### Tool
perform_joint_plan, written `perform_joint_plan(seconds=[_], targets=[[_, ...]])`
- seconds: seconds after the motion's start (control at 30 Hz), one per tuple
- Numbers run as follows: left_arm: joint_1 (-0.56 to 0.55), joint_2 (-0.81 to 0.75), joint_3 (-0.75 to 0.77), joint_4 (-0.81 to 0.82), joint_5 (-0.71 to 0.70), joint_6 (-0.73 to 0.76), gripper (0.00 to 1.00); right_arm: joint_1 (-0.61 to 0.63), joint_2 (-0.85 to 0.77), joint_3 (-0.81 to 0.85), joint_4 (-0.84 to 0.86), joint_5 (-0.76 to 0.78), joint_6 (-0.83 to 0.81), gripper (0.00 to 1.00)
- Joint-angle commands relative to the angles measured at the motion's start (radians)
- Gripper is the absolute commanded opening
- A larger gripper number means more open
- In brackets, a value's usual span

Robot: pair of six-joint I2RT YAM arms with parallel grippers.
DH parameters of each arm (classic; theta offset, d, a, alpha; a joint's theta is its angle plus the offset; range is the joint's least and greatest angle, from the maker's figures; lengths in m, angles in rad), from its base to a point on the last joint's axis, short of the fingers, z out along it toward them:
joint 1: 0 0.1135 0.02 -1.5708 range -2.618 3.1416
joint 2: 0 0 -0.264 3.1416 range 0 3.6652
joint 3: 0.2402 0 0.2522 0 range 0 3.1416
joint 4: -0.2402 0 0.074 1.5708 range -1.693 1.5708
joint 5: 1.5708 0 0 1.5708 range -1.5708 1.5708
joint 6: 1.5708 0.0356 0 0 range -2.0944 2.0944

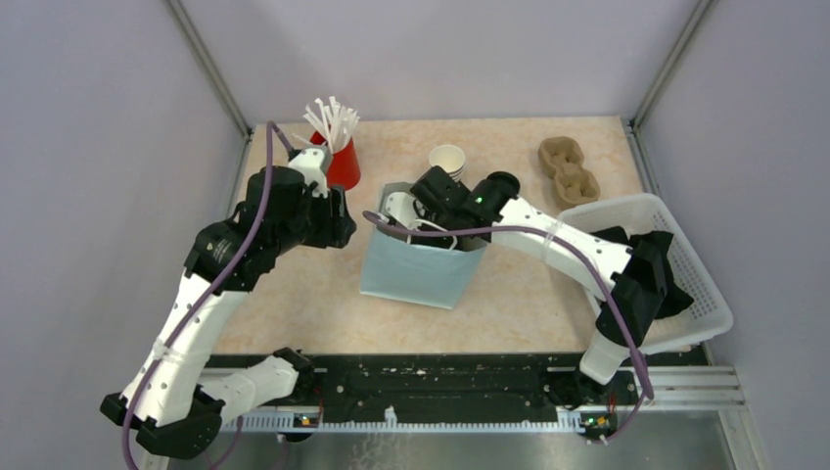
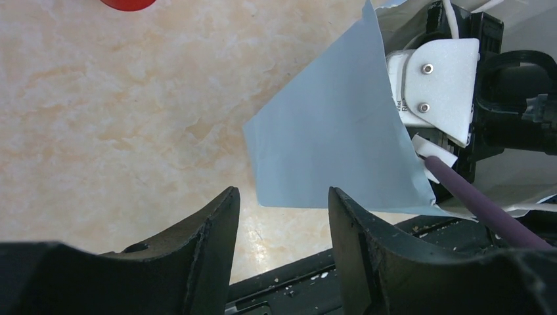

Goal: Pack the takeout coffee

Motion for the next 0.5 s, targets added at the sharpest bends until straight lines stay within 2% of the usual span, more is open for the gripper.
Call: perform_joint_plan(seconds=[0.0,0.1,0.3,0.4,0.47], targets=[[0.002,-0.013,-0.005,0.056,0.018,-0.054,0.58,0.025,-0.038,0.007,0.060,0.060,0.089,0.97],[0.002,-0.014,-0.005,0.045,0.013,-0.087,0.55,0.035,-0.006,0.022,0.041,0.104,0.092,0.95],[0.006,-0.018,-0.014,0.006,-0.008,-0.155,0.47,0.036,-0.005,0.000,0.050,0.098,0.101,0.86],[0.022,0.008,0.023,0.000,0.016,-0.156,0.55,0.036,-0.018,-0.026,0.067,0.096,0.107,0.85],[0.038,0.027,0.036,0.002,0.037,-0.156,0.55,0.036,-0.024,-0.028,0.067,0.090,0.114,0.84]])
